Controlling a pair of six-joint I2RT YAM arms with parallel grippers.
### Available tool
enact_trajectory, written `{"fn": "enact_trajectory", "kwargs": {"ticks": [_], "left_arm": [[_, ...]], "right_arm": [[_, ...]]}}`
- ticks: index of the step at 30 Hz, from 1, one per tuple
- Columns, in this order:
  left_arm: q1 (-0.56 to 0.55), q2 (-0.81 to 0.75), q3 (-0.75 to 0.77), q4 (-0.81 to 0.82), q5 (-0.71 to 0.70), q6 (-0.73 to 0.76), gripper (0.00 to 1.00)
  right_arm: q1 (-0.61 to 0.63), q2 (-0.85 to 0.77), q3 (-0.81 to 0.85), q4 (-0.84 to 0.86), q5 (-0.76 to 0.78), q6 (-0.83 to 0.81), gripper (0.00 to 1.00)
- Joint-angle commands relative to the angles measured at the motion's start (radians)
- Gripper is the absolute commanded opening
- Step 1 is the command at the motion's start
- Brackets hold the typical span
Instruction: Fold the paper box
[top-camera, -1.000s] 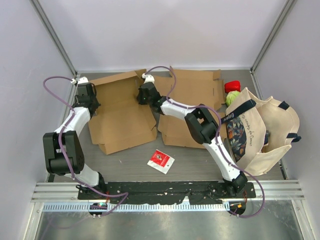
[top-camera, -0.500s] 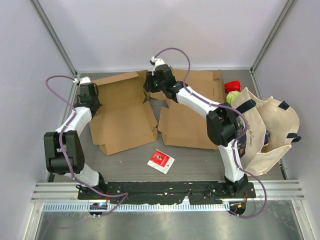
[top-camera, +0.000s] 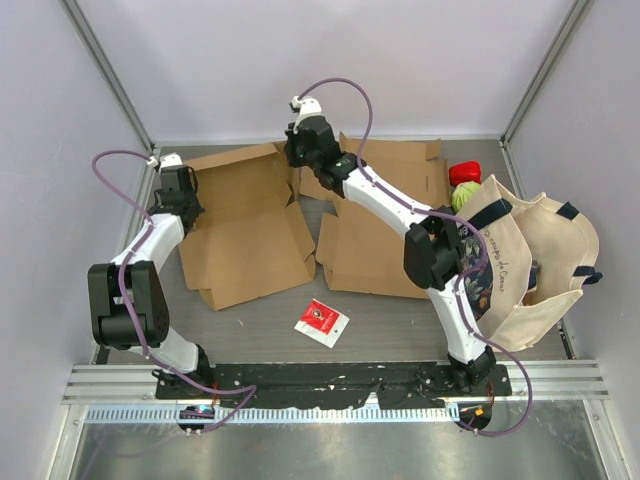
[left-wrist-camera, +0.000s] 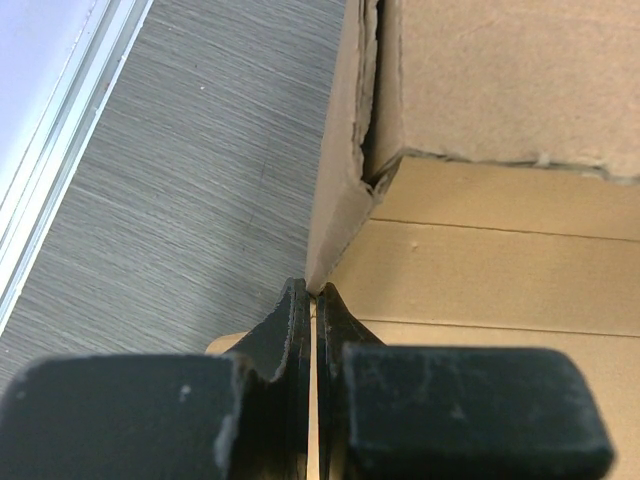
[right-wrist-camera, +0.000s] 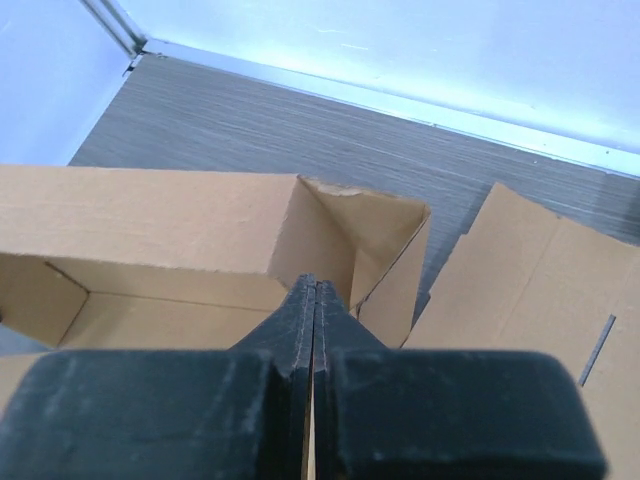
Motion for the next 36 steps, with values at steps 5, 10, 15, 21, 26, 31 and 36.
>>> {"fn": "enact_trajectory", "kwargs": {"ticks": [5,10,15,21,26,31,36], "left_arm": [[-0.003,0.001,0.028,0.067,-0.001,0.01,0.0],[-0.005,0.009,0.028,0.067,0.004,0.009,0.0],[-0.003,0.013,0.025,0.068,-0.009,0.01,0.0],[-0.003,0.01,0.028,0.068,-0.006,0.01,0.0],[-0.003,0.009,0.03,0.07,-0.006,0.01,0.0],[-0.005,0.009,0.03,0.065,-0.001,0.009,0.0],[-0.003,0.009,0.025,0.07,-0.003,0.01,0.0]], "right_arm": [[0.008,0.13,0.169,-0.001,0.009,-0.034,0.01],[0.04,0.14,0.177,-0.023,-0.057,-0.01,0.01],[0.028,0.014,0.03,0.007,0.013,-0.013,0.08],[0.009,-0.1,-0.068,-0.134,0.021,-0.085,0.18],[0.034,-0.258,-0.387,0.059,-0.027,0.004,0.17],[0.069,-0.218,-0.491,0.114,-0.047,0.052,0.01],[0.07,-0.138,-0.501,0.142,-0.015,0.044,0.01]]}}
